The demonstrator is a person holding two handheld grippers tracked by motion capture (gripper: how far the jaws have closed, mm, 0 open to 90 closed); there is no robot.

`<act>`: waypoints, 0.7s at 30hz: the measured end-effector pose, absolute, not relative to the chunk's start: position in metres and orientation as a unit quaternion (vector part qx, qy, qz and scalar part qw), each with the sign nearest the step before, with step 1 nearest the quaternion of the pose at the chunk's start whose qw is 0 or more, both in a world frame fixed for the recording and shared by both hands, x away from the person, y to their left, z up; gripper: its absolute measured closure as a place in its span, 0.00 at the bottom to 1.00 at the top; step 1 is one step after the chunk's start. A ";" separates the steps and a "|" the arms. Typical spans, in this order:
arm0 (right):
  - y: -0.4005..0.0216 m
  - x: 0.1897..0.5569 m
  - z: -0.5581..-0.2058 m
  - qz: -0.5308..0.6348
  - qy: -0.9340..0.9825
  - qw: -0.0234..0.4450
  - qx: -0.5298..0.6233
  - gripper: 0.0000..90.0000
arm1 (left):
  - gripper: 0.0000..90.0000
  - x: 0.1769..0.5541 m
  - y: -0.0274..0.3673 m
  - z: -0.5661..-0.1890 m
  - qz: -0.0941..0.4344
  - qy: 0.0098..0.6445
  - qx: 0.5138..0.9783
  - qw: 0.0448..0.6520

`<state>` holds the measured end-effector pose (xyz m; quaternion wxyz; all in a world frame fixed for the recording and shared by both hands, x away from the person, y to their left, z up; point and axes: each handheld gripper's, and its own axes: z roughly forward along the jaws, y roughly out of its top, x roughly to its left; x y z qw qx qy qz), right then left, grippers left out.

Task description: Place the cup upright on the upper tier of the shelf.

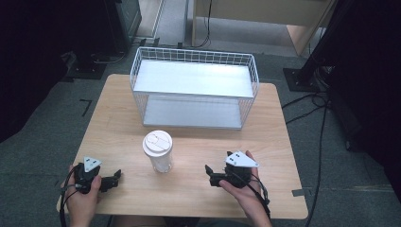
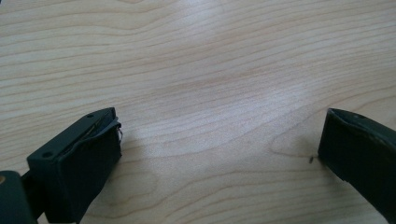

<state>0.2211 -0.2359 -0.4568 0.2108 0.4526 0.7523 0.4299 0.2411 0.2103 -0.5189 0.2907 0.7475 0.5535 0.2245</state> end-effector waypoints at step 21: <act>-0.154 0.234 -0.460 0.464 0.772 0.176 0.397 0.08 | 0.00 0.243 0.210 -0.519 0.220 0.543 0.755 0.294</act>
